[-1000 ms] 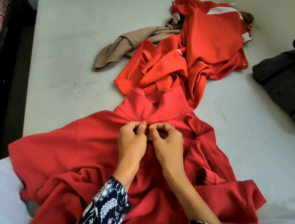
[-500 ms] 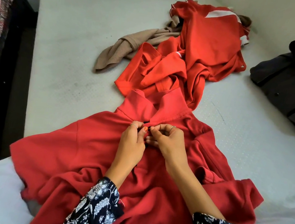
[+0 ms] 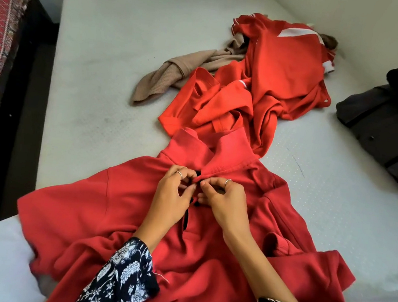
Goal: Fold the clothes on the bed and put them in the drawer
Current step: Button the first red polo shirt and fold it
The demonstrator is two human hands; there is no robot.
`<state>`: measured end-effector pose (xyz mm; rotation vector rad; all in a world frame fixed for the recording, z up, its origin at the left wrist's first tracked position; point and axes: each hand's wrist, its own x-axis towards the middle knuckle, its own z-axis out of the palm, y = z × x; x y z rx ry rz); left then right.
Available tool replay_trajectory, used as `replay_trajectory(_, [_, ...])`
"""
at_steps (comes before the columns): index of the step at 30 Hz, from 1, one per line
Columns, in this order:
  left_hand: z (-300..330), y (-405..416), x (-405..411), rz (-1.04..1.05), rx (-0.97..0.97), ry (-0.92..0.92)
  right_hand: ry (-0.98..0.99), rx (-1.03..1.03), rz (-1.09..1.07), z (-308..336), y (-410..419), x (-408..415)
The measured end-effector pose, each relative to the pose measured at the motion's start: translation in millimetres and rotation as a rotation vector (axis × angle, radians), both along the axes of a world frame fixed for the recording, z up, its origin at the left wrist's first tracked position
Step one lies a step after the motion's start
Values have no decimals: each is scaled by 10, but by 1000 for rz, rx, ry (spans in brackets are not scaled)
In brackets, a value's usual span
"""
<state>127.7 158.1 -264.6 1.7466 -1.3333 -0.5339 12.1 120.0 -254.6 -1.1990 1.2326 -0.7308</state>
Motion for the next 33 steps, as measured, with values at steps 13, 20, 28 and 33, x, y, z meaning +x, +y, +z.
replay_trajectory(13, [-112,-107,-34,91,81,189,-22,-51,-22,-37,-2,-18])
replay_trajectory(20, [-122,-122,10,99,110,193,167,-182,205,6,99,-70])
replay_trajectory(28, [297,-33,456,-89,224,74,530,-423,308,574,130,-788])
replay_trajectory(33, [477,479,1383,149,362,-527,1045,-198,268,734,118,-1475])
